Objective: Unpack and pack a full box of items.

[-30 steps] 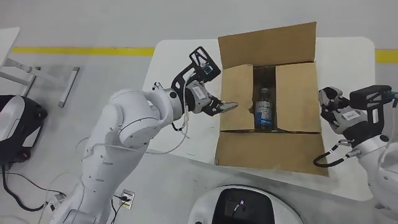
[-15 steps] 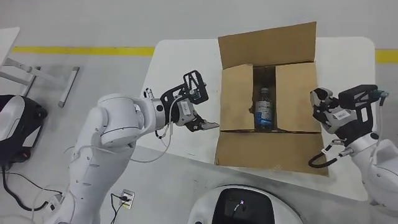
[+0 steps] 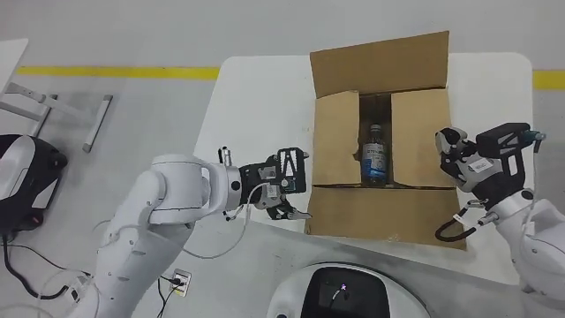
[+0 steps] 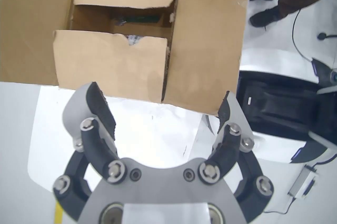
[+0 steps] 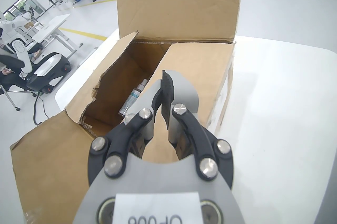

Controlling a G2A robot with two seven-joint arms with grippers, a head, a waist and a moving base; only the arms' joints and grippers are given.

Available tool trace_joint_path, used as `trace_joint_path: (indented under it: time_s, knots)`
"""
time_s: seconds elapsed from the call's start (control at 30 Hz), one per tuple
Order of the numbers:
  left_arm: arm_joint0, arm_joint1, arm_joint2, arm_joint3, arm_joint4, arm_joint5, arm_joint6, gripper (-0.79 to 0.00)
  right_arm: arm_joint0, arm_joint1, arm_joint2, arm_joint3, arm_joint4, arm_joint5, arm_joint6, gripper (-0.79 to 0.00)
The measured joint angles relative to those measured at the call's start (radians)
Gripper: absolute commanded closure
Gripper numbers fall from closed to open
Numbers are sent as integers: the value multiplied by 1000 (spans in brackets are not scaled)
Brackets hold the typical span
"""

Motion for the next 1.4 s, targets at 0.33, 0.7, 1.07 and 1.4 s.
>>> trace_joint_path:
  time_s: [0.33, 0.7, 1.07, 1.4]
  knots:
    - [157, 109, -29, -58, 282, -106, 166, -785, -21, 4, 16, -2, 16, -9, -6, 0]
    - [150, 116, 95, 12, 632, -34, 511, -785, -35, 6, 19, -16, 11, -1, -12, 0]
    - [115, 100, 245, 50, 825, 94, 665, -271, -73, 10, 41, -30, 14, 5, -29, 0]
    - [74, 87, 283, 82, 767, 145, 653, 0, -91, 13, 58, -37, 19, 10, -39, 0]
